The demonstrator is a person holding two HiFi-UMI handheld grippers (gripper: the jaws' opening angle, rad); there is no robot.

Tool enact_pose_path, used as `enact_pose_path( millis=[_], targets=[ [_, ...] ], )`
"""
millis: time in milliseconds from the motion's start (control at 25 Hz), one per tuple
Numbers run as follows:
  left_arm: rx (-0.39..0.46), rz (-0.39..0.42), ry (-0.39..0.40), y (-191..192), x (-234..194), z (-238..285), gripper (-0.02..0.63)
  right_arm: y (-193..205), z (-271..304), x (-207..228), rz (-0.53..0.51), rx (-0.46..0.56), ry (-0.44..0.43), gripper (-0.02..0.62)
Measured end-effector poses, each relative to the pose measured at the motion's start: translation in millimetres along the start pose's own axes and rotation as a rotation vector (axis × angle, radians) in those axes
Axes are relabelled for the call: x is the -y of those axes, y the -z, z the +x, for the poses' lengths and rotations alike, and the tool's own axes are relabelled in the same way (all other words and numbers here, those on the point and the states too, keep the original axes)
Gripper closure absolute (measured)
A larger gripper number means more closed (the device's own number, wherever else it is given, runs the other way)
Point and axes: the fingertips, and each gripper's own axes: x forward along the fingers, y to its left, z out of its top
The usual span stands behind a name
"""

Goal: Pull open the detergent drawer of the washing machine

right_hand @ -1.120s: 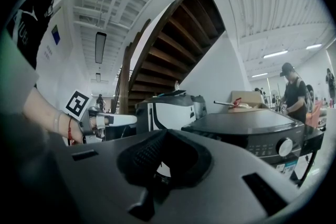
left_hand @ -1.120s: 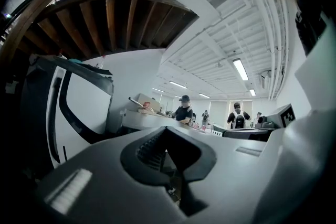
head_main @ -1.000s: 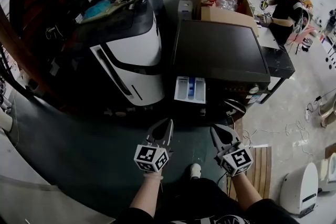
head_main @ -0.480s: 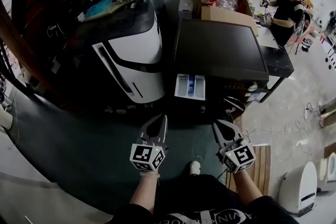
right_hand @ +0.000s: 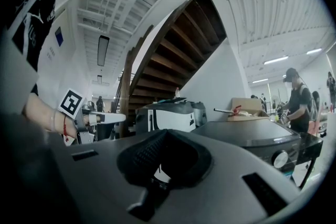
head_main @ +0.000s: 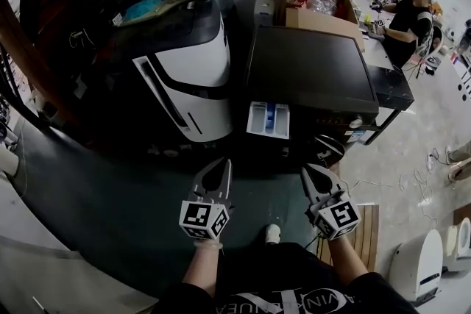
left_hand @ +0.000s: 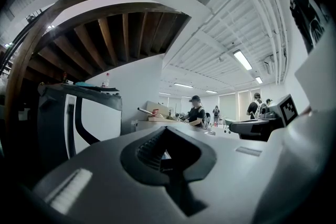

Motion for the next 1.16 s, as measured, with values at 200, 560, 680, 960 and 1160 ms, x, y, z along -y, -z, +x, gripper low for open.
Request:
enact_pose_path(
  millis=[200, 560, 680, 960, 1160],
  targets=[
    [0.007, 0.023, -0.018, -2, 0, -2, 0.598, -3, 2, -2, 0.006, 0.005, -0.012, 0.583],
    [0.004, 0.045, -0.03, 0, 0, 1, 0.598, 2, 0, 1, 0.013, -0.007, -0.011, 0.583],
    [0.002, 0.04, -0.039, 2, -1, 1, 0.598, 1, -1, 4, 0.012, -0.005, -0.004, 0.583],
    [-0.001, 0.037, -0.061, 7, -5, 0, 0.597, 3, -2, 10, 0.013, 0.01, 0.019, 0.583],
    [-0.002, 0.033, -0.072, 9, -7, 1, 0.597, 3, -1, 14, 0.023, 0.015, 0.022, 0.583]
  ],
)
